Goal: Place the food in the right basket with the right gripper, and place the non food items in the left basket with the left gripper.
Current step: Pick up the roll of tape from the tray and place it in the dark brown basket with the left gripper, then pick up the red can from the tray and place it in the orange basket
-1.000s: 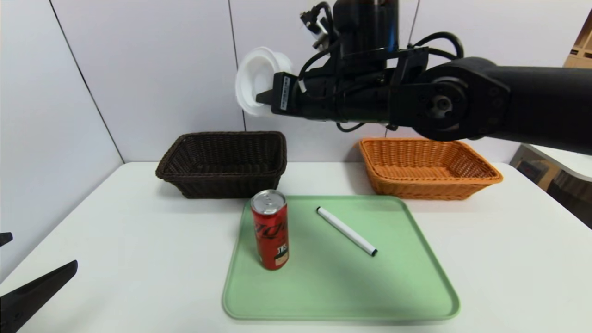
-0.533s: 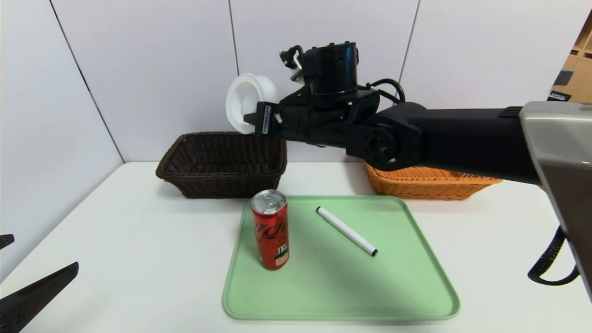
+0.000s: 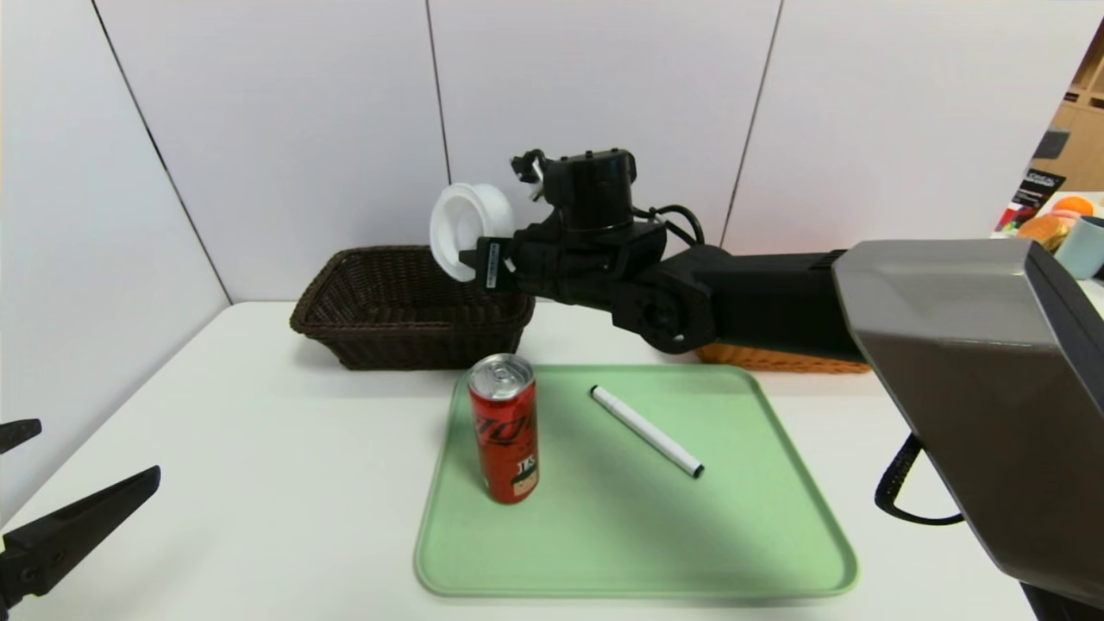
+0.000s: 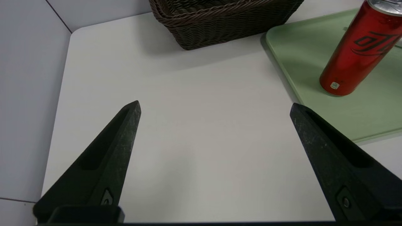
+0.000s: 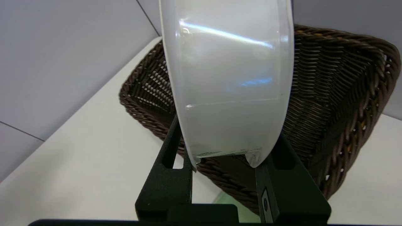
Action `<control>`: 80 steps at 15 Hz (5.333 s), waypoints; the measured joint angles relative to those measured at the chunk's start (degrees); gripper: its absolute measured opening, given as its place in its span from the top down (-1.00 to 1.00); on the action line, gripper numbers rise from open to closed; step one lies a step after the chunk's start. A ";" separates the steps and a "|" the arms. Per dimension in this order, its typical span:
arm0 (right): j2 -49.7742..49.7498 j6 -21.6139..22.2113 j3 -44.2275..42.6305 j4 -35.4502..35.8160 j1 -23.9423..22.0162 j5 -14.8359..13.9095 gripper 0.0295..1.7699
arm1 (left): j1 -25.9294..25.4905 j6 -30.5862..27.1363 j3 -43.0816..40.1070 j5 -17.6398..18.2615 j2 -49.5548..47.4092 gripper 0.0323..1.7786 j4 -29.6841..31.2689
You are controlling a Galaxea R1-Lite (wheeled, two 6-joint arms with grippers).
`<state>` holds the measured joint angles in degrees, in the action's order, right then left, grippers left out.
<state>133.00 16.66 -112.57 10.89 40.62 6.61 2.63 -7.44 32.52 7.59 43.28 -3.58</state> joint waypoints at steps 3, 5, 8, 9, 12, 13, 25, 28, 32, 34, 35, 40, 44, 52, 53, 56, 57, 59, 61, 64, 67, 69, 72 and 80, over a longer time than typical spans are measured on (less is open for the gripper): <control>1.37 -1.01 -0.09 0.57 -0.93 0.33 0.41 | 0.01 0.20 0.41 -0.84 3.06 -0.90 3.23; 2.04 -1.65 -0.09 0.93 -1.35 0.46 0.41 | 0.01 0.17 0.49 -0.93 4.88 -0.90 4.57; 2.54 -1.79 -0.05 0.90 -1.54 1.16 0.41 | 0.09 0.27 0.51 -0.99 6.85 -0.90 5.40; 2.78 -1.89 -0.05 0.90 -1.46 1.27 0.41 | 0.11 0.27 0.52 -1.01 7.49 -0.90 6.00; 3.22 -1.90 -0.02 0.82 -1.40 2.07 0.41 | 0.28 0.28 0.52 -1.15 8.42 -0.90 6.17; 3.27 -1.93 -0.05 0.82 -1.38 2.21 0.41 | 0.37 0.35 0.51 -1.16 8.59 -0.90 6.19; 4.84 -2.39 -0.11 0.82 -1.32 3.23 0.00 | 0.45 0.35 0.41 -1.16 9.34 -0.90 6.25; 4.95 -2.34 -0.11 0.83 -1.27 3.25 -0.30 | 0.52 0.37 0.41 -1.18 9.62 -0.90 6.25; 4.18 -2.39 -0.11 0.72 -1.18 3.23 -0.56 | 0.91 0.46 0.46 -1.21 9.80 -0.90 6.25; 2.78 -2.41 -0.11 0.46 -0.93 3.10 -0.64 | 0.95 0.46 0.49 -1.21 9.97 -0.90 6.34; 1.62 -2.43 -0.11 0.20 -0.74 2.86 -0.68 | 0.98 0.46 0.74 -1.21 10.14 -0.90 6.47; -8.02 -3.39 -0.06 -4.47 -0.10 1.19 -0.80 | 4.00 0.44 4.73 -1.01 12.92 -0.90 6.69; -17.83 -6.34 0.02 -12.42 -2.01 -0.72 -0.85 | 14.34 0.52 4.82 -0.71 14.32 -0.90 6.67; -29.17 -11.98 0.16 -25.21 -14.13 -3.89 -0.90 | 27.03 4.68 0.71 4.22 23.92 -0.90 20.94; -30.29 -12.13 0.16 -25.38 -15.19 -3.86 -0.91 | 27.58 4.61 -1.35 5.08 25.93 -0.90 25.66; -32.67 -12.20 0.13 -25.88 -18.35 -3.85 -0.91 | 28.37 4.44 -6.78 8.02 32.20 -0.90 40.73; -33.33 -12.20 0.22 -26.82 -19.02 -3.86 -0.91 | 28.61 4.39 -7.23 8.39 33.67 -0.90 43.68; -34.40 -11.96 0.37 -30.45 -19.57 -4.02 -0.91 | 29.06 4.35 -6.92 8.56 35.41 -0.90 44.43; -34.94 -11.74 0.48 -34.06 -19.72 -4.66 -0.91 | 29.14 4.35 -6.70 8.13 36.10 -0.90 43.90; -35.43 -11.68 0.74 -41.03 -19.79 -4.50 -0.91 | 29.15 4.33 -5.51 6.46 35.11 -0.90 37.34; -36.95 -11.24 3.25 -53.80 -19.68 0.35 -0.91 | 29.20 4.27 -1.83 0.28 33.87 -0.90 29.87; -38.96 -11.41 8.90 -57.33 -19.54 3.72 -0.91 | 29.17 4.19 -0.26 -3.99 33.13 -0.90 26.67; -42.18 -12.40 20.50 -53.41 -18.25 4.94 -0.91 | 29.15 4.27 0.41 -10.24 32.05 -0.90 23.87; -48.74 -15.68 48.46 -26.62 -10.30 6.67 -0.91 | 24.15 4.69 2.95 -17.10 30.17 -0.90 19.65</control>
<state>84.26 0.99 -64.11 -15.74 30.32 13.28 26.78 -2.74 35.47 -9.51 73.45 16.07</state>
